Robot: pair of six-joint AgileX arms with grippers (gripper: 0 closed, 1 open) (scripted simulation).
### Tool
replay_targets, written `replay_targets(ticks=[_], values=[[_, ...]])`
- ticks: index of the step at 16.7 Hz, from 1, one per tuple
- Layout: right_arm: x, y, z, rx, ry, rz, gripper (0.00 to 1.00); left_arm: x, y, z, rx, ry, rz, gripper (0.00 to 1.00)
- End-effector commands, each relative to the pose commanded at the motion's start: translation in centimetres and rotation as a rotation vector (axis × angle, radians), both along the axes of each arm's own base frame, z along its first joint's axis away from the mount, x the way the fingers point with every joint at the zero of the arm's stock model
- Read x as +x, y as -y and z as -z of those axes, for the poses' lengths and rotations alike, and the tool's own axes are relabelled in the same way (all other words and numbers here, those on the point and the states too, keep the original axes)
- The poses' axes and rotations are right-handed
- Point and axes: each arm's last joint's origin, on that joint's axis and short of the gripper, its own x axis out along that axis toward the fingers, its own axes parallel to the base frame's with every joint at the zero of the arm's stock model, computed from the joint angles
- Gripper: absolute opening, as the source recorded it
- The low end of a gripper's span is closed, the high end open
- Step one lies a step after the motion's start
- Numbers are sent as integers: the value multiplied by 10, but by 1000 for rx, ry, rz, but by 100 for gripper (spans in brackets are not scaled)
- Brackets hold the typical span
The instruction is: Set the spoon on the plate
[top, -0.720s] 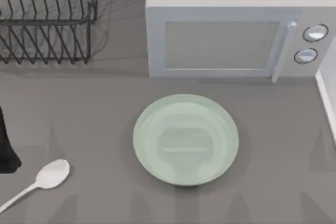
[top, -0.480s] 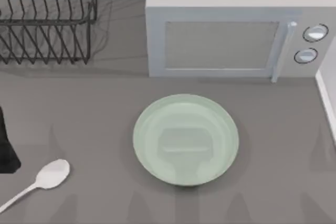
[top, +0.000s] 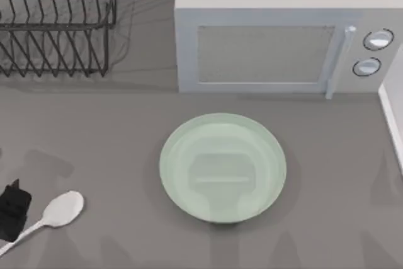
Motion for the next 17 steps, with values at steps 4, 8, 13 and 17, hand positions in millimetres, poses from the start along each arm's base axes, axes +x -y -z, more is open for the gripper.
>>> replay_targets(ticks=[4,8,13,17], values=[[0,0,0,0,0,0,100,26,-1,-2,136,-420,170,100],[0,0,0,0,0,0,100,50,-2,-4,201,-714,345,100],[0,0,0,0,0,0,100,67,-3,-5,220,-864,458,100],[0,0,0,0,0,0,100,67,-3,-5,220,-862,458,100]])
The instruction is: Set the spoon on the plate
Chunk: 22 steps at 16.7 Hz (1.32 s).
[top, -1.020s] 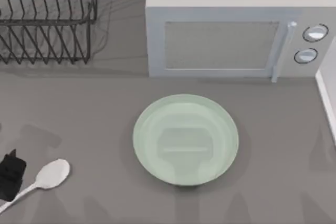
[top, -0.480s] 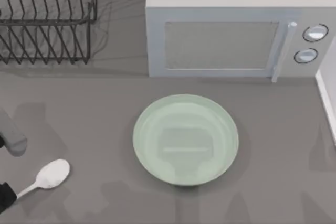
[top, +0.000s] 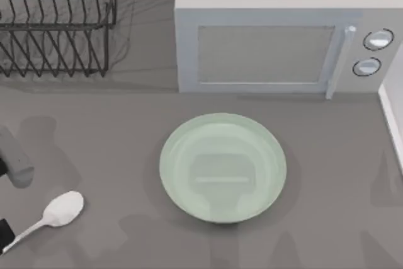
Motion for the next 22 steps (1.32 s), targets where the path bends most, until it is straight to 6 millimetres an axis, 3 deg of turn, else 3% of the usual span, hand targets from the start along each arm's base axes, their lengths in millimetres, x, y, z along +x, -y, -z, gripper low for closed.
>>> replay_targets(ticks=[4,11,17,22], values=[[0,0,0,0,0,0,100,3,0,16,0,-4,0,100],[0,0,0,0,0,0,100,3,-1,89,0,3,0,100],[0,0,0,0,0,0,100,0,-1,100,0,-3,0,100],[0,0,0,0,0,0,100,0,-1,100,0,-3,0,62]])
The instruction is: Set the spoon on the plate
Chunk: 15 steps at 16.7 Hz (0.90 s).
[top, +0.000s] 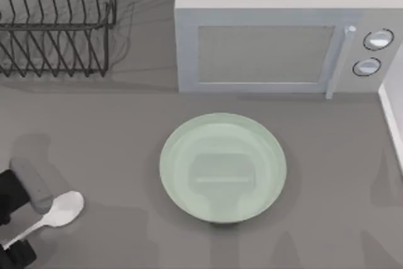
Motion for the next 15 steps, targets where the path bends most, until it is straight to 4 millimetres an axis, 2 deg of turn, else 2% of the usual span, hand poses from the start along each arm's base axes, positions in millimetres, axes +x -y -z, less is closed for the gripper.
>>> replay_targets(ticks=[8,15], values=[[0,0,0,0,0,0,100,0,0,0,0,0,0,2],[0,0,0,0,0,0,100,0,0,0,0,0,0,0]])
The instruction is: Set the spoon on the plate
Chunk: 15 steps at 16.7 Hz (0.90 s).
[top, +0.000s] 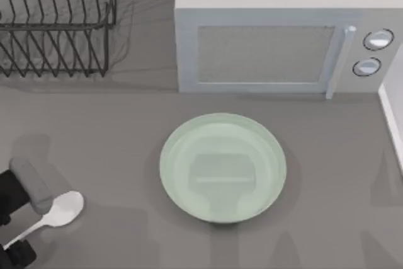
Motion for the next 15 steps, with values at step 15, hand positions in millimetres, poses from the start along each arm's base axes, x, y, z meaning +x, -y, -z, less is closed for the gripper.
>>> replay_targets(ticks=[15], values=[[0,0,0,0,0,0,100,3,0,-121,-18,13,-7,0]])
